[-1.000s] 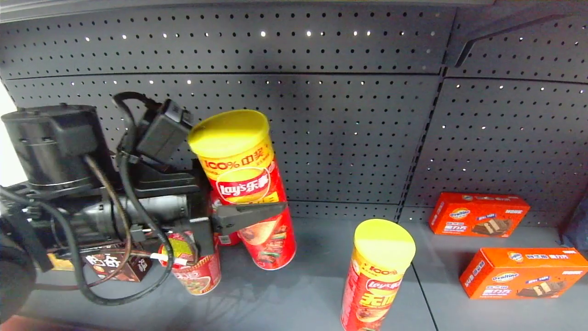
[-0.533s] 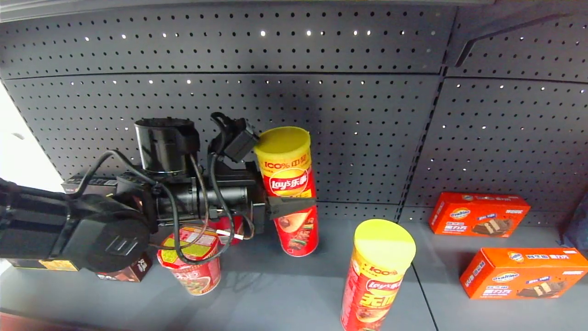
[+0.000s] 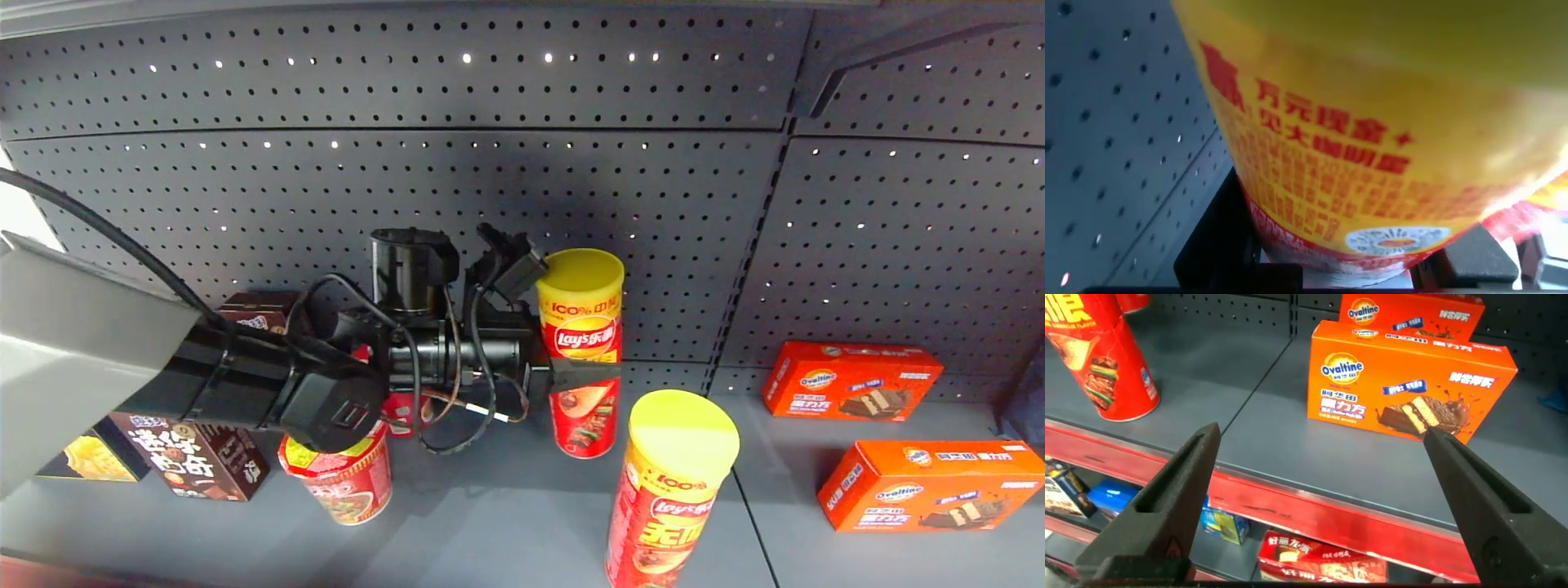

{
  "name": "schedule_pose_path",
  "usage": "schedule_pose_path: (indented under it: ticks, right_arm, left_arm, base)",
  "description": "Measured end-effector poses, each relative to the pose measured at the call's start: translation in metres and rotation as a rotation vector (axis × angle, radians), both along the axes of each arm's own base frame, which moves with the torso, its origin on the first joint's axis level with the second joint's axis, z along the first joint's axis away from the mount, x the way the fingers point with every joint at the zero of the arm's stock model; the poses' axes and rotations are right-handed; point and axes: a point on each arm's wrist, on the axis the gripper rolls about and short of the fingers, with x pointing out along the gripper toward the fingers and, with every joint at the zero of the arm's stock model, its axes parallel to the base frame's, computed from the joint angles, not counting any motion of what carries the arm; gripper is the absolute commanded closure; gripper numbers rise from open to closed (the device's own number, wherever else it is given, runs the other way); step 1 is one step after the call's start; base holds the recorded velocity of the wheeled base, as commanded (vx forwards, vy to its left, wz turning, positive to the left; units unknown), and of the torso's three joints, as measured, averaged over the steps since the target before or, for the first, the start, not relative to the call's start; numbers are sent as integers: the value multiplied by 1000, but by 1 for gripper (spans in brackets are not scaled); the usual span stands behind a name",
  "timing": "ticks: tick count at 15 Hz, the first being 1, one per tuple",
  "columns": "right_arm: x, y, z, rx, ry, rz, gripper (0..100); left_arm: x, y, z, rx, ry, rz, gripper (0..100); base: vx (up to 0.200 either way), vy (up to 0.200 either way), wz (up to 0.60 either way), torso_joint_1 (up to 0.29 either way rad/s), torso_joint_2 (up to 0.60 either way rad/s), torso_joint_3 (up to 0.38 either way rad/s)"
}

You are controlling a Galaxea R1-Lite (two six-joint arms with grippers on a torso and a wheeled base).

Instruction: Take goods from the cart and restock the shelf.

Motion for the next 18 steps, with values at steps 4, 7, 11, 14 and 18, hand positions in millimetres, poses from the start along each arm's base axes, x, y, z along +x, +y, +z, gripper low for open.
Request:
schedule_pose_path:
  ticks: [4,7,11,14,18]
  right_arm:
    - [0,0,0,1,-1,1,0]
    - [0,0,0,1,0,1,0]
    - [0,0,0,3,1,1,0]
    - [0,0,0,2,2,2,0]
    - [0,0,0,2,2,1,0]
  left_arm:
    - [9,-14,-7,28,21,-20,100]
    - [18,-21,-14,32,2,-27,100]
    - [24,-27,-24,39,14,-32,100]
    - [29,-30,-26,46,22,-33,100]
    - [37,-35,-27,57,14,-36,100]
  base:
    - [0,0,0,0,0,0]
    - [0,0,0,0,0,0]
    - [0,0,0,0,0,0]
    - [0,0,0,0,0,0]
    - [0,0,0,0,0,0]
